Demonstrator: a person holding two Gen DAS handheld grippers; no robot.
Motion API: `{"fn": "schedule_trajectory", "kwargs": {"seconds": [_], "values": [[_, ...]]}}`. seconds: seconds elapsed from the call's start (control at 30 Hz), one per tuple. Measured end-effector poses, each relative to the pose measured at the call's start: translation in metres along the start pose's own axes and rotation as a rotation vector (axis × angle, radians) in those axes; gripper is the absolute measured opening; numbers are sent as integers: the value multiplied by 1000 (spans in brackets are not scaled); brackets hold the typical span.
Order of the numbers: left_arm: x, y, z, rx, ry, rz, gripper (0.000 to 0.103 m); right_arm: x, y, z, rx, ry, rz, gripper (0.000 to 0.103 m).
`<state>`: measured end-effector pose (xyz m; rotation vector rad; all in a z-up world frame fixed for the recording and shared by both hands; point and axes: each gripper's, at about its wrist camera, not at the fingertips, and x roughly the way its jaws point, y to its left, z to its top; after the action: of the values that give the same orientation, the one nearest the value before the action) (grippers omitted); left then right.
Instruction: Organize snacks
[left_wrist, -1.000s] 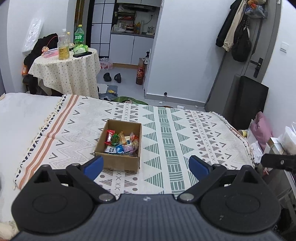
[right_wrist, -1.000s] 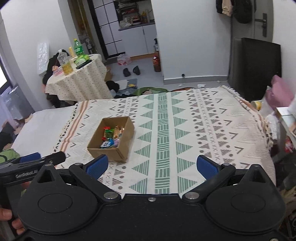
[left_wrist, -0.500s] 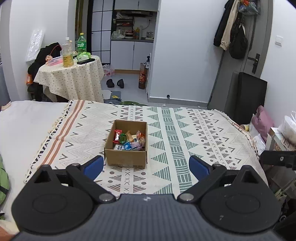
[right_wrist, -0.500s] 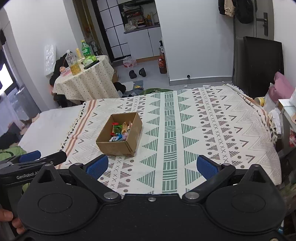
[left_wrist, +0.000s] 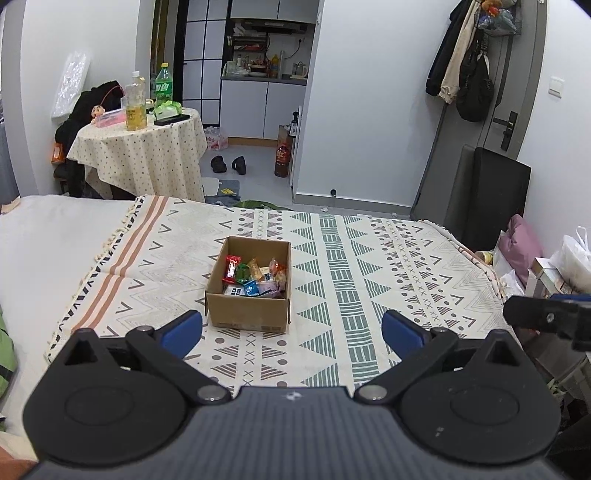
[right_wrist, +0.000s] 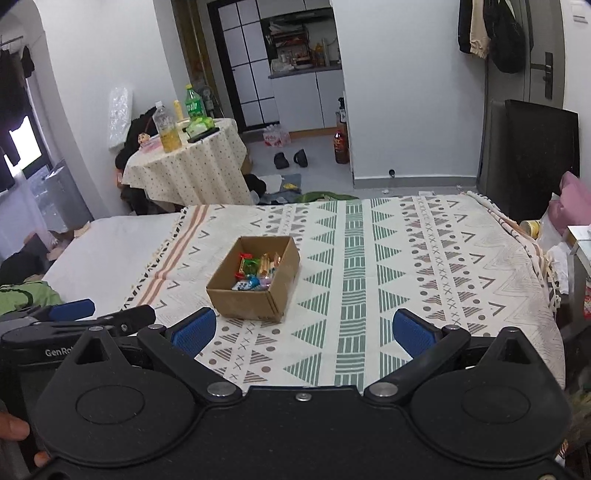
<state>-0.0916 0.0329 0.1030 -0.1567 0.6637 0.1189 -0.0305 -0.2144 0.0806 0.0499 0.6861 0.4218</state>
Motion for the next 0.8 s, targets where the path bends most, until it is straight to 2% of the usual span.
{"fn": "schedule_trajectory", "kwargs": {"seconds": [0.8], "values": [[-1, -3, -2, 14, -3, -3, 103, -7, 10, -1, -46, -8, -5, 103]]}}
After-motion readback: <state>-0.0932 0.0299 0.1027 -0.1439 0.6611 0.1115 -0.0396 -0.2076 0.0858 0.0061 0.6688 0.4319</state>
